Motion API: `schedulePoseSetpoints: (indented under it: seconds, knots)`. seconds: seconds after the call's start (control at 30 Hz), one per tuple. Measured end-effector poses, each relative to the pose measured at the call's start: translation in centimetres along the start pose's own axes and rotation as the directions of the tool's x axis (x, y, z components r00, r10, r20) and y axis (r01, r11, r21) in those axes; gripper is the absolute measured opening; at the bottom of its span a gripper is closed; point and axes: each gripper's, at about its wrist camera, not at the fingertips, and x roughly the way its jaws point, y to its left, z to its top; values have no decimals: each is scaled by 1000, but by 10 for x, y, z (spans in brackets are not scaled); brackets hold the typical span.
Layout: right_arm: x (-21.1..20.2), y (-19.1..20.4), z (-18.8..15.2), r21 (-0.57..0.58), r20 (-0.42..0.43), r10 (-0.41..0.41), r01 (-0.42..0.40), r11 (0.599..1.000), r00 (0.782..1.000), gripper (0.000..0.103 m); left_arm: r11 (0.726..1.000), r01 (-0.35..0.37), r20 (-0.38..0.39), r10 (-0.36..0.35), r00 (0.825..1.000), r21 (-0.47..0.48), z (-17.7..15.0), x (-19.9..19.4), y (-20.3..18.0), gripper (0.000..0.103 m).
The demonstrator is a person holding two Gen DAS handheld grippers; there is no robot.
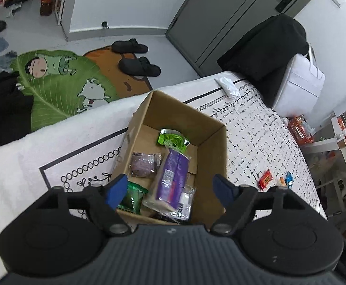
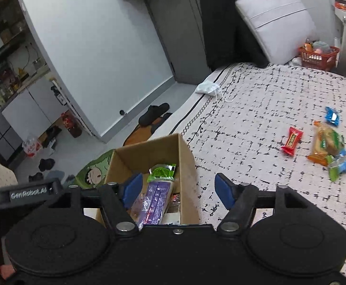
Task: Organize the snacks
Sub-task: 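Move both open tools back from the box to the snack pile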
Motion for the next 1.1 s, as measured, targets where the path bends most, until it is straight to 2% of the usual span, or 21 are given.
schedulePoseSetpoints:
  seconds: [0.07, 0.13, 0.2, 0.27, 0.33, 0.4, 0.47, 0.73, 1.1]
  knots:
    - [-12, -1, 3, 9, 22, 2, -2, 1000, 1000, 82, 1000, -2, 18, 2, 1000, 13, 0, -12, -5, 84]
    - [-24, -3, 7, 35, 43, -3, 1, 999, 999, 85, 1000, 2, 33, -3, 999, 23, -2, -21, -9, 86]
    - [-33, -5, 12, 58, 44, -5, 2, 998, 999, 89, 1000, 1, 55, -3, 998, 22, -5, -33, -12, 90]
    - [-44, -7, 15, 71, 49, -13, 9, 997, 999, 99, 1000, 1, 69, -2, 998, 18, -10, -41, -16, 94]
    - [-53, -9, 17, 104, 49, -33, 27, 994, 998, 103, 1000, 3, 76, -5, 997, 19, -15, -50, -19, 96]
    - [-61, -12, 19, 152, 41, -31, 24, 988, 999, 103, 1000, 1, 83, -3, 997, 29, -22, -59, -23, 102]
    - [-70, -12, 20, 192, 30, -21, 15, 981, 999, 103, 999, -6, 91, 2, 996, 35, -26, -67, -27, 103]
    - [-103, -3, 16, 221, 34, -39, 31, 975, 999, 103, 998, -22, 111, 15, 994, 56, -37, -97, -37, 103]
    - [-140, -13, 21, 227, 95, -69, 46, 973, 993, 103, 998, 22, 149, -32, 988, 65, -50, -126, -45, 103]
